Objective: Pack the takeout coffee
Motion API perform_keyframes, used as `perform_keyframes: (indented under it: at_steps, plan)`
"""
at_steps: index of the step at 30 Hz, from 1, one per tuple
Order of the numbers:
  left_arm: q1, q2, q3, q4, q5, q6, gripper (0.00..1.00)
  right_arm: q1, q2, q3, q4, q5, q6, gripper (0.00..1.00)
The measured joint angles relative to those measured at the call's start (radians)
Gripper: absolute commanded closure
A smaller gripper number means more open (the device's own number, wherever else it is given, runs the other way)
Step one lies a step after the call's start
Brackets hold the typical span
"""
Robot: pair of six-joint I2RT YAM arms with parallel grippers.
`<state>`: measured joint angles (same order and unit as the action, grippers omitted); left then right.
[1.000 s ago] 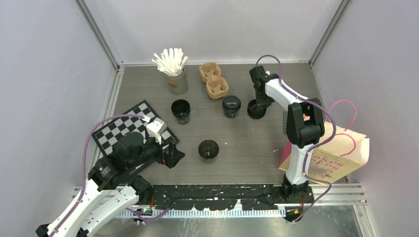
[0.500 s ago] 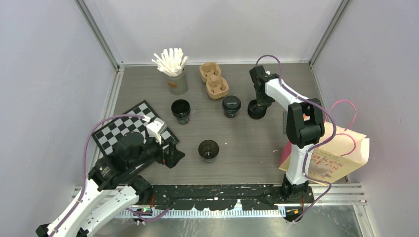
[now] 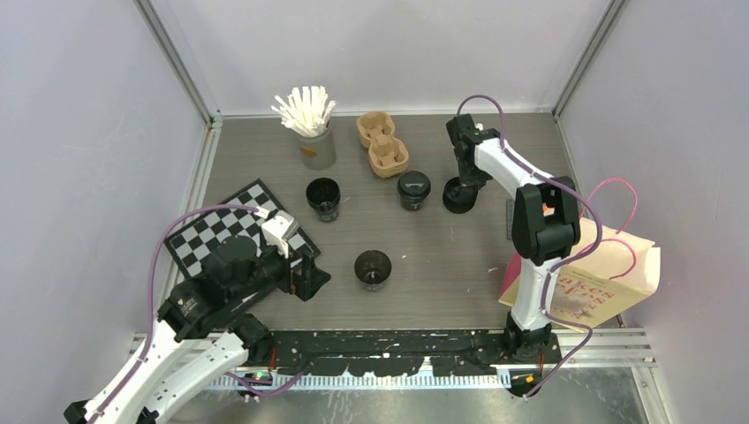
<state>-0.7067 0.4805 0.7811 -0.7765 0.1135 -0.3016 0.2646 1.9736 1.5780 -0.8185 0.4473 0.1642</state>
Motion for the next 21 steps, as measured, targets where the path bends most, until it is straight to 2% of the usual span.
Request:
perform_keyframes:
  at_steps: [19,21]
  plan:
    - [0.000,0.000,-0.001,0.000,0.001,0.000,0.00,0.030,-0.118,0.068,-0.095,0.060,0.027,1.00]
    - [0.000,0.000,-0.001,0.000,0.000,0.000,0.00,0.035,-0.144,0.068,-0.095,0.055,0.030,0.92]
